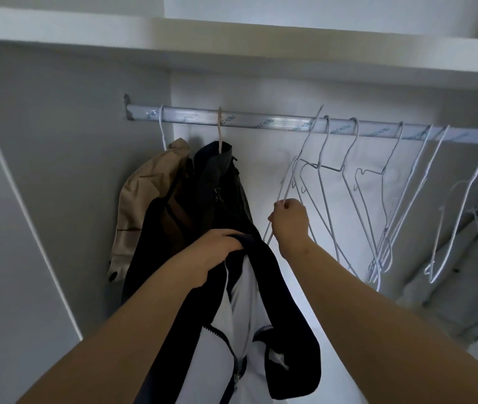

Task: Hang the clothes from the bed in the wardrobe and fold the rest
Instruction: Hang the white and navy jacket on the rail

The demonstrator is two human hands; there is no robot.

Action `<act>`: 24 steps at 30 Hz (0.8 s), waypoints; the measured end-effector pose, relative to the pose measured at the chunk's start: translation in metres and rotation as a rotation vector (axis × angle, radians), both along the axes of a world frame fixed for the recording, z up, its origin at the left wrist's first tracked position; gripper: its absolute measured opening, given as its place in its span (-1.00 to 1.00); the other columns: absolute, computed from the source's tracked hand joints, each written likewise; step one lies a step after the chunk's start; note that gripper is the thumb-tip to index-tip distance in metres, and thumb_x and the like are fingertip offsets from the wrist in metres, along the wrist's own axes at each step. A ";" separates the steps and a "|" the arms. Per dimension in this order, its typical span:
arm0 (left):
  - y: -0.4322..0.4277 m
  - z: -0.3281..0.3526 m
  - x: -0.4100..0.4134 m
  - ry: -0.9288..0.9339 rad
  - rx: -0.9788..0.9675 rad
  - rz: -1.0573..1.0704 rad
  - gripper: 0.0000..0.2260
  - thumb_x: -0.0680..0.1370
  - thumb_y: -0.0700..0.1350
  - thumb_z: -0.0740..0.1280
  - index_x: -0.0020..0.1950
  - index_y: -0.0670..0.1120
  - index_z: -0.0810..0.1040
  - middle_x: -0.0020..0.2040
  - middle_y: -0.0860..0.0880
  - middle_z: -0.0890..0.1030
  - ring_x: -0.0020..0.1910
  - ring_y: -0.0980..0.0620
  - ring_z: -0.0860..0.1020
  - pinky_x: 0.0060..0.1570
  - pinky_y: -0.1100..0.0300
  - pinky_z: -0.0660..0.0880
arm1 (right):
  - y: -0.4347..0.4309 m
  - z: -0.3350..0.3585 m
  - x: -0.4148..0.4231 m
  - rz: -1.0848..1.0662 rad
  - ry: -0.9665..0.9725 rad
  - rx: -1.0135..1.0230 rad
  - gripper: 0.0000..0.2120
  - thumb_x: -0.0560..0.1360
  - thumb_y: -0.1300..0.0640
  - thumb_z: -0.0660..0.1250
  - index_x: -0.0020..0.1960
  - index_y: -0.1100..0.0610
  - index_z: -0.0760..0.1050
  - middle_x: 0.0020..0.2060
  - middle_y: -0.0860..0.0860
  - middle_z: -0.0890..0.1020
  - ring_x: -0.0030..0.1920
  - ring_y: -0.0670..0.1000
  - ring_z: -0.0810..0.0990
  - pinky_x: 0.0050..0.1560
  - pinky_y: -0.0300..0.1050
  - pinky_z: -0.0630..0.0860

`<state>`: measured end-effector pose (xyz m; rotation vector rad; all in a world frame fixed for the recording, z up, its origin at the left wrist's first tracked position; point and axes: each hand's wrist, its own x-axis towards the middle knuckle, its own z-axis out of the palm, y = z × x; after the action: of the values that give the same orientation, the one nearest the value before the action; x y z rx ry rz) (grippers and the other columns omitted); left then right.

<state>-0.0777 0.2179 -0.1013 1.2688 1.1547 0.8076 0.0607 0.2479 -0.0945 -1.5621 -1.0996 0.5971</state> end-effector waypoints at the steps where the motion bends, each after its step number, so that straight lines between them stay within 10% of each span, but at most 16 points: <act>1: 0.001 0.000 -0.003 -0.008 0.005 0.012 -0.78 0.53 -0.31 0.26 0.06 -0.08 0.61 -0.07 -0.04 0.63 -0.11 0.07 0.58 -0.14 0.37 0.52 | 0.000 0.001 0.000 -0.004 0.035 0.032 -0.81 0.59 0.21 0.06 -0.09 0.22 0.41 -0.12 0.19 0.58 -0.25 0.04 0.46 -0.27 -0.18 0.37; 5: 0.003 -0.003 -0.011 -0.025 0.014 0.032 -0.80 0.55 -0.29 0.26 -0.03 -0.05 0.62 -0.10 -0.03 0.64 -0.11 0.06 0.59 -0.15 0.36 0.53 | -0.009 0.000 0.002 -0.016 0.072 0.099 -0.82 0.62 0.17 0.06 0.06 0.16 0.42 -0.12 0.06 0.53 -0.16 0.02 0.48 -0.10 -0.12 0.41; 16: -0.001 -0.009 -0.008 -0.023 0.053 0.078 -0.80 0.54 -0.25 0.25 0.10 -0.08 0.59 -0.07 -0.04 0.63 -0.16 0.10 0.57 -0.31 0.38 0.49 | -0.068 -0.066 -0.001 -0.113 0.143 -0.032 -0.64 0.44 0.17 0.26 -0.37 0.07 0.10 -0.57 -0.14 0.18 -0.57 -0.12 0.14 -0.52 -0.33 0.14; 24: -0.014 -0.020 0.028 0.056 0.247 -0.010 -0.28 0.51 -0.28 0.24 0.49 0.25 0.01 0.38 0.01 0.29 0.04 0.08 0.43 -0.22 0.39 0.38 | -0.138 -0.096 0.014 -0.081 -0.021 -0.153 -0.62 0.42 0.14 0.31 -0.42 0.06 0.15 -0.57 -0.10 0.20 -0.49 -0.10 0.16 -0.45 -0.25 0.16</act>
<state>-0.0493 0.2036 -0.1217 1.5072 1.1165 0.9336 0.0750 0.1098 -0.1906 -1.7400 -1.0201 0.6233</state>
